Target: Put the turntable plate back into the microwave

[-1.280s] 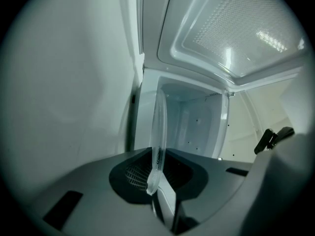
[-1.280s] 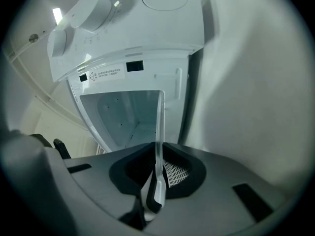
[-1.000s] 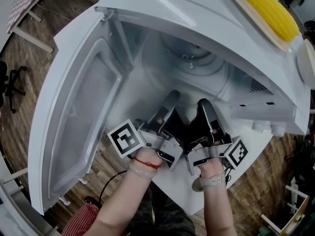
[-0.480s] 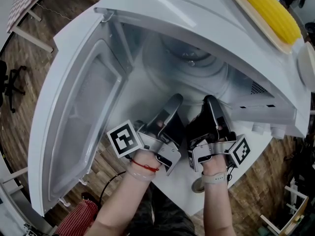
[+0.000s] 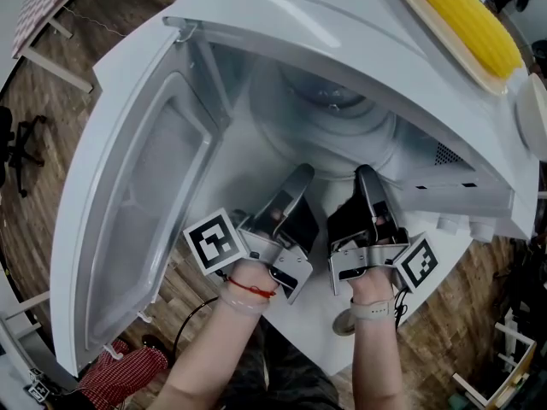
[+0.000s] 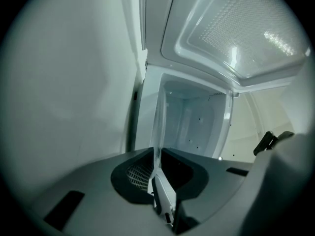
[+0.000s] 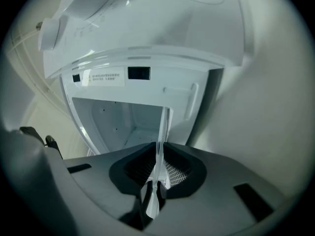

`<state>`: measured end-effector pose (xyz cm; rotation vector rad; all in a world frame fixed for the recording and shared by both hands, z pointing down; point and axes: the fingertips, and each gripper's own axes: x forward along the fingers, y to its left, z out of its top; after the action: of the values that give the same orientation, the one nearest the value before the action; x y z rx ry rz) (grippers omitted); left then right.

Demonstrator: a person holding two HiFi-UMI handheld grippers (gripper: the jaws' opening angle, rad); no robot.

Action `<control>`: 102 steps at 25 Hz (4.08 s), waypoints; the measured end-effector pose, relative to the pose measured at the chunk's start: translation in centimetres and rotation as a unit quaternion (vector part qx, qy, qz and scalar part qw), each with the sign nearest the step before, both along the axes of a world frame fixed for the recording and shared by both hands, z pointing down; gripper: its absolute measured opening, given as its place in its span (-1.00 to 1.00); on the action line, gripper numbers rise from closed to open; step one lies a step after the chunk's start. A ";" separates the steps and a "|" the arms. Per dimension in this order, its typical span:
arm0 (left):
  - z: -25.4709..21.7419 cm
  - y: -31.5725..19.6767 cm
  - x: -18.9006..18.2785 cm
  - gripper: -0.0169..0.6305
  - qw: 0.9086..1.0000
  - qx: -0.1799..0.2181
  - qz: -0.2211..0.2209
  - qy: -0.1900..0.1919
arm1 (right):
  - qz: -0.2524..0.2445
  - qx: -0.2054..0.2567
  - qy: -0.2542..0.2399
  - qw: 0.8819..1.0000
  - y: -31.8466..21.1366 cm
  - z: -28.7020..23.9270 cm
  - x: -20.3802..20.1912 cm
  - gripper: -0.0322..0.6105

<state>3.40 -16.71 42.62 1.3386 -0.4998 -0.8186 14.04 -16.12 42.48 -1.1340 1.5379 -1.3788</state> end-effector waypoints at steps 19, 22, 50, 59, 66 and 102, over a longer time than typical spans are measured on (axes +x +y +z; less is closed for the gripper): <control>0.2 -1.2 1.1 -0.81 0.997 0.012 0.028 -0.064 | -0.152 0.051 0.341 0.926 1.1 -1.4 -4.7 -0.72; -0.1 -1.3 0.9 -0.81 0.998 0.014 0.021 -0.062 | -0.167 0.056 0.368 0.913 1.2 -1.2 -5.4 -0.72; 0.6 -1.8 3.3 -0.81 0.984 0.048 0.092 -0.145 | -0.148 0.058 0.436 0.886 0.1 -1.0 -4.4 -0.76; 0.5 -1.6 4.2 -0.81 0.984 0.058 0.107 -0.131 | -0.145 0.058 0.440 0.884 0.7 -1.0 -4.0 -0.76; 0.4 -1.3 3.0 -0.81 0.986 0.055 0.087 -0.129 | -0.147 0.057 0.448 0.880 1.5 -0.9 -3.8 -0.76; -0.9 0.4 1.7 -0.81 0.966 0.116 0.074 -0.220 | -0.148 0.065 0.489 0.857 0.9 -0.7 -4.9 -0.81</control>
<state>5.07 -16.31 41.77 1.7678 -0.6529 -0.4616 9.17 -15.26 41.83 -1.6879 2.5596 -0.8367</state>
